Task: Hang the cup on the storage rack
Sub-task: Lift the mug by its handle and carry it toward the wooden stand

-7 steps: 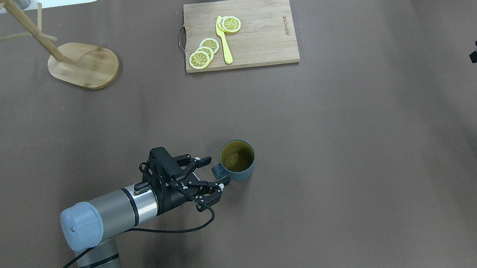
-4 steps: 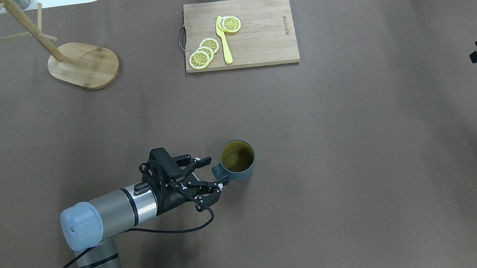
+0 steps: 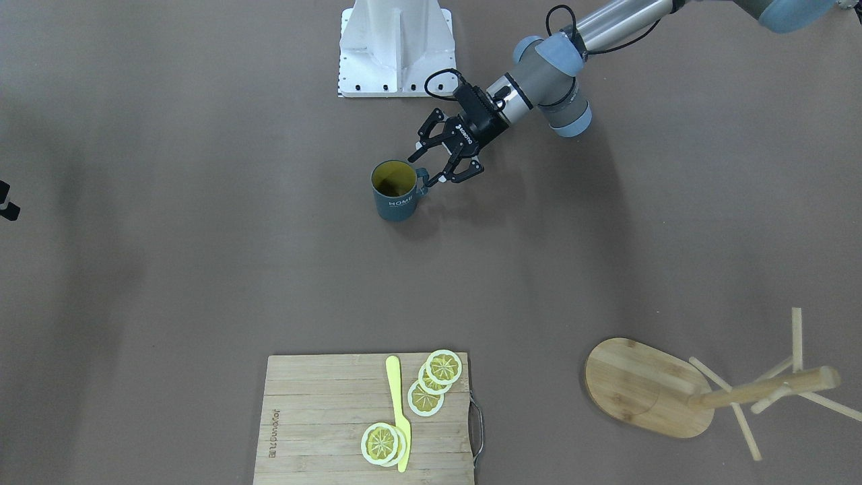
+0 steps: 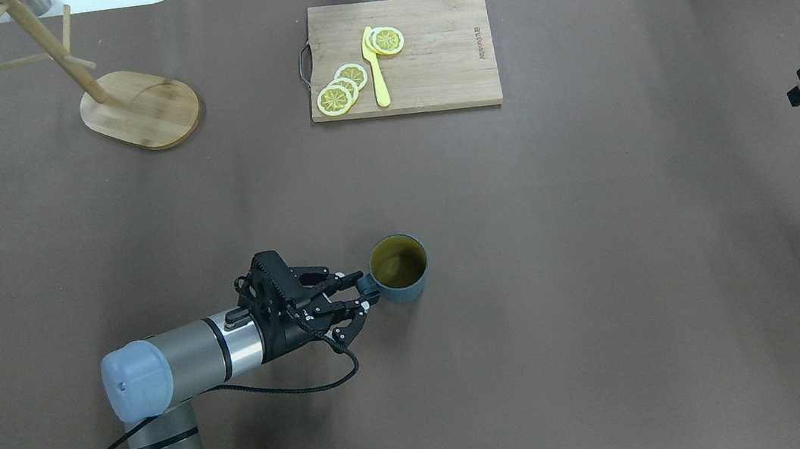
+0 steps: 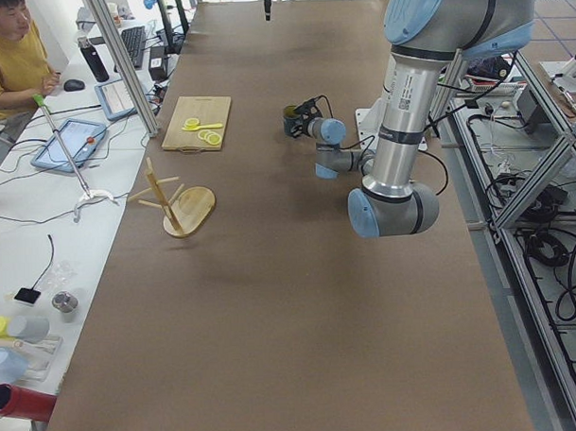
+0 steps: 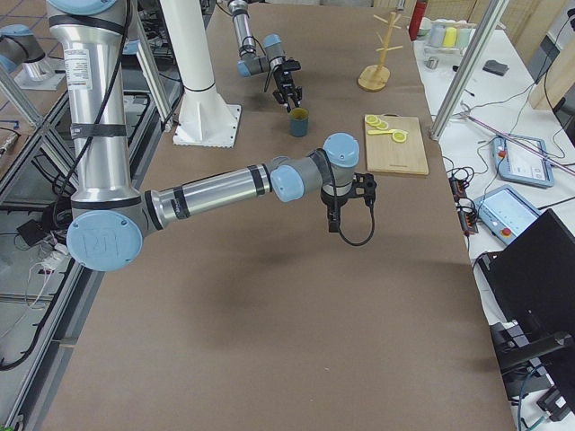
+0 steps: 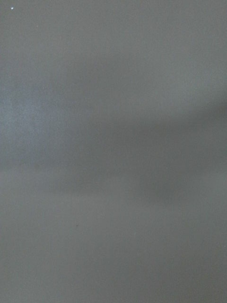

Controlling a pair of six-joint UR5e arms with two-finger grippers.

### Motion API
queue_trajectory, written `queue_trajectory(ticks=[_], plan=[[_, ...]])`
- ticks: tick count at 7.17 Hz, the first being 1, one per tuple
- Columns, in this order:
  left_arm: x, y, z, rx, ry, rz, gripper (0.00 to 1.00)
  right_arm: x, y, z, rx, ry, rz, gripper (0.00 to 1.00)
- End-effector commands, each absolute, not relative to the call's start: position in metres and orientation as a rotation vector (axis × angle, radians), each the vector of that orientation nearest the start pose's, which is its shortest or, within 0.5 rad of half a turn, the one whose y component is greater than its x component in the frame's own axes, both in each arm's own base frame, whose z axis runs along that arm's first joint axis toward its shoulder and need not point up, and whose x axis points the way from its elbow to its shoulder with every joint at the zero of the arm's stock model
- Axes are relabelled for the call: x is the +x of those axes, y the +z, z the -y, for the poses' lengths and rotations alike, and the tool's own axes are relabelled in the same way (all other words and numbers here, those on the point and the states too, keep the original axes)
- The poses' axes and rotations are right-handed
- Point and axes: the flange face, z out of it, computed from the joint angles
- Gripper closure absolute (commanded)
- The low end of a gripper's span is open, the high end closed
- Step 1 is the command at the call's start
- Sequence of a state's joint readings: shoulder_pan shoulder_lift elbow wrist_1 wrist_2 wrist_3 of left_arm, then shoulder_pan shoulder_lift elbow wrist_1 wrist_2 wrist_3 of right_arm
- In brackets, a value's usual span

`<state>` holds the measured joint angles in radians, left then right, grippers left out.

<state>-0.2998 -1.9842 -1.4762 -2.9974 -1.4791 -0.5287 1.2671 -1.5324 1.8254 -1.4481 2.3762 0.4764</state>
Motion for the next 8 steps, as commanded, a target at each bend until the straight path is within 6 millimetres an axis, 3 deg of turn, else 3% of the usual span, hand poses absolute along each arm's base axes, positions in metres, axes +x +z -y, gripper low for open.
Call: queue_trajectory(ticks=[1, 2, 3, 5, 8], plan=[[0.552, 0.308, 0.319, 1.127, 0.435, -1.372, 1.0, -0.094, 0.497, 0.506, 0.061, -0.005, 0.882, 0.0], [0.549, 0.303, 0.318, 1.097, 0.399, -1.41, 1.0, -0.094, 0.497, 0.506, 0.062, -0.007, 0.882, 0.0], [0.536, 0.283, 0.322, 1.09, 0.338, -1.461, 1.0, -0.094, 0.495, 0.507, 0.064, -0.007, 0.883, 0.0], [0.486, 0.261, 0.373, 0.94, 0.031, -1.599, 1.0, -0.094, 0.495, 0.507, 0.074, -0.012, 0.884, 0.0], [0.416, 0.259, 0.453, 0.694, -0.41, -1.732, 1.0, -0.092, 0.498, 0.504, 0.138, -0.034, 0.898, 0.0]])
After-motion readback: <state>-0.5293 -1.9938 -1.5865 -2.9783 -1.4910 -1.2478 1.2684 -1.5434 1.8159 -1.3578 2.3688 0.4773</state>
